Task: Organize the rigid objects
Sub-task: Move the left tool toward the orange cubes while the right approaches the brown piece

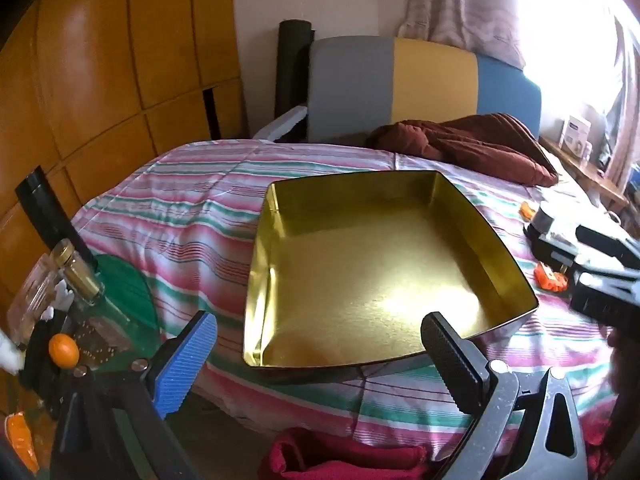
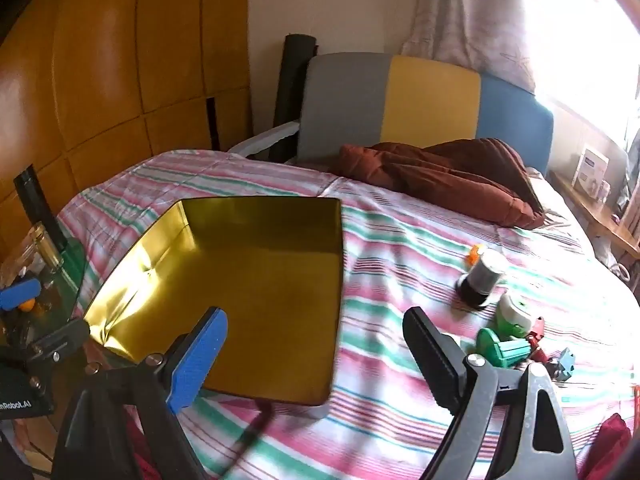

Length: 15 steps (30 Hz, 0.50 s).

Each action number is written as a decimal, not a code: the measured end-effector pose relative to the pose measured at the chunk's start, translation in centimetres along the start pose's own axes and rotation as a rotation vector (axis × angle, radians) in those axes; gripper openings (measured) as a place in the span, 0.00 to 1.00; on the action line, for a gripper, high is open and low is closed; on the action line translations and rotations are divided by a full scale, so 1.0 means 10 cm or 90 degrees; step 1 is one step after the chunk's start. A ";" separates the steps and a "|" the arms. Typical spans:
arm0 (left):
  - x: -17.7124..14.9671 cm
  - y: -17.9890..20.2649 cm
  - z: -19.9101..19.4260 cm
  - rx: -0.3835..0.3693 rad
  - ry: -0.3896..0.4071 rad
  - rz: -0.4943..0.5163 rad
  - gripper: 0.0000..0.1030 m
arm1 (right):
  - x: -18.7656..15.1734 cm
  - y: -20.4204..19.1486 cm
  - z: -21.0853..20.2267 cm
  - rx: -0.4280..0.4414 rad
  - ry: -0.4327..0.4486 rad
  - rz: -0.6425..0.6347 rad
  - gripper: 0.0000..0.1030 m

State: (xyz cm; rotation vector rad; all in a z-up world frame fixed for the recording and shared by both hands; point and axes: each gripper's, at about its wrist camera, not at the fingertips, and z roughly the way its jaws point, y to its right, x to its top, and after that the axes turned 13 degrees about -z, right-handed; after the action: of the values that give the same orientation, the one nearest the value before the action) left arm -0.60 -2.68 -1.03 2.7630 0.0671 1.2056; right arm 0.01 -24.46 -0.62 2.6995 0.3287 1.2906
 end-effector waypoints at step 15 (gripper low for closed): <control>0.00 0.33 0.07 -0.034 -0.021 0.058 0.99 | -0.06 1.10 -0.20 -0.103 -0.013 0.087 0.88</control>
State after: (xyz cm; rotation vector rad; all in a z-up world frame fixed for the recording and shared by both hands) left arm -0.13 -6.00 -1.04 2.7657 -0.0933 1.1645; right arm -0.37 -35.23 2.49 2.6354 0.0359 1.2631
